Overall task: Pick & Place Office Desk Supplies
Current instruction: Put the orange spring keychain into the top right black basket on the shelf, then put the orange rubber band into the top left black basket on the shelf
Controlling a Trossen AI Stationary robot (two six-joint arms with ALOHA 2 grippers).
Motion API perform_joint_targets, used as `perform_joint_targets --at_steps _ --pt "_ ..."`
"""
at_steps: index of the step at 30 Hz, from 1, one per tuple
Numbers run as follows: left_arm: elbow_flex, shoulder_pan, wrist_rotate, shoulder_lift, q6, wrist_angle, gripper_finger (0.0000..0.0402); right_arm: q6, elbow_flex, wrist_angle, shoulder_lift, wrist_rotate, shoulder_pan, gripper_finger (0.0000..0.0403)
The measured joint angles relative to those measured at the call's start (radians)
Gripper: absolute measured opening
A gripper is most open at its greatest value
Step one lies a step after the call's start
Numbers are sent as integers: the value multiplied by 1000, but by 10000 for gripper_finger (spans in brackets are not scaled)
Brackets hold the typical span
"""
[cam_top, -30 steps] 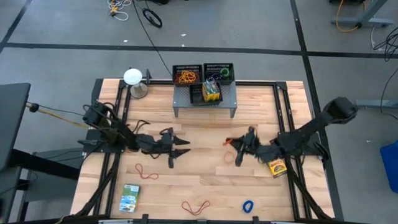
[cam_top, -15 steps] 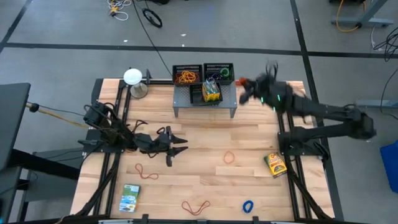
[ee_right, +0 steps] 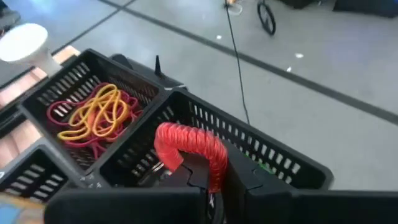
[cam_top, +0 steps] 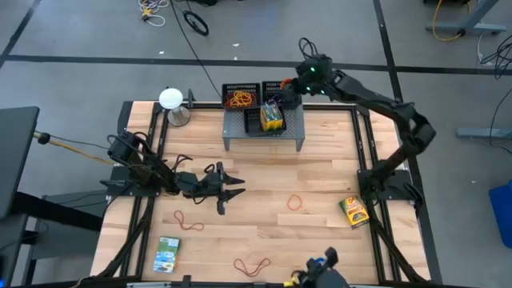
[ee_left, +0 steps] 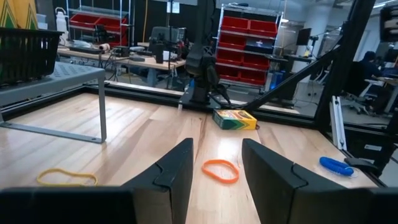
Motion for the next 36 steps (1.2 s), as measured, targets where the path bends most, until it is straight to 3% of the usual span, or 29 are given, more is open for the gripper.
perform_joint_targets --at_steps 6,22,36 --pt "0 0 0 0 -3 -6 144 4 58 -32 74 -17 -18 26" --pt "0 0 2 0 -22 -6 144 7 34 -65 73 35 -16 62" --pt "0 -1 4 0 -46 -6 144 52 35 -65 48 40 -4 175"
